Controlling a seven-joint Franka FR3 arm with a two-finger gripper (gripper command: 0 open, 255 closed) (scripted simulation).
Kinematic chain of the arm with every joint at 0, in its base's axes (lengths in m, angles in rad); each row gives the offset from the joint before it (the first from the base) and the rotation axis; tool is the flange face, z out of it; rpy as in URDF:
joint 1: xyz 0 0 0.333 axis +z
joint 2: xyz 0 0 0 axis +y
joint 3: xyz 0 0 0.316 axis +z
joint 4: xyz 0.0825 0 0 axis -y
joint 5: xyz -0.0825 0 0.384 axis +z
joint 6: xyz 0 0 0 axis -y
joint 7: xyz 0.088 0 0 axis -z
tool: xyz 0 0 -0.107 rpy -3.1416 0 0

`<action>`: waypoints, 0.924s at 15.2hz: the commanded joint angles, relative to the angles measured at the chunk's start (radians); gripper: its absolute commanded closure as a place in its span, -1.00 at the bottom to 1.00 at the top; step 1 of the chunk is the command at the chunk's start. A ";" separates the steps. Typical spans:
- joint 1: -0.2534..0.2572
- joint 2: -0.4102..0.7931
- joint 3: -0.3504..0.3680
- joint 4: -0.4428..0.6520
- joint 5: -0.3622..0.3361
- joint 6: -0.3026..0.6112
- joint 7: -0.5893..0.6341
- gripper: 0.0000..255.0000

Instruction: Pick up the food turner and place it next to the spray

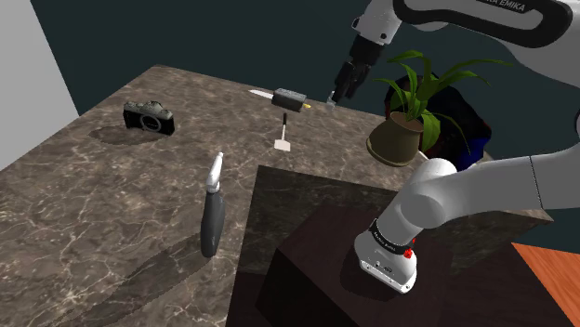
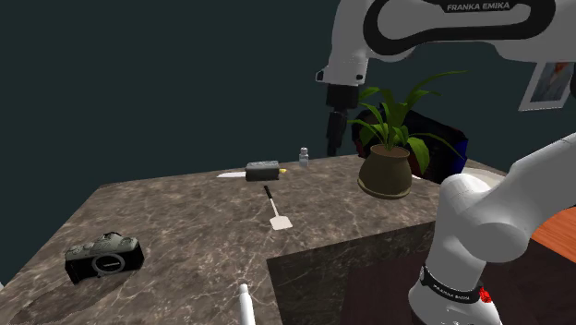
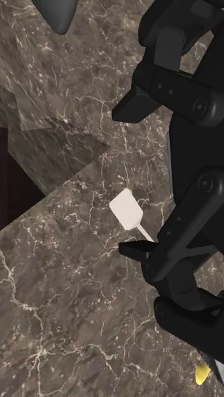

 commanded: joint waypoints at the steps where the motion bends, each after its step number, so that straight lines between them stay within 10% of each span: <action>1: 0.000 0.000 0.000 0.000 0.000 0.000 0.000 -1.00; 14: -0.124 0.388 0.139 -0.004 -0.012 0.413 0.472 -1.00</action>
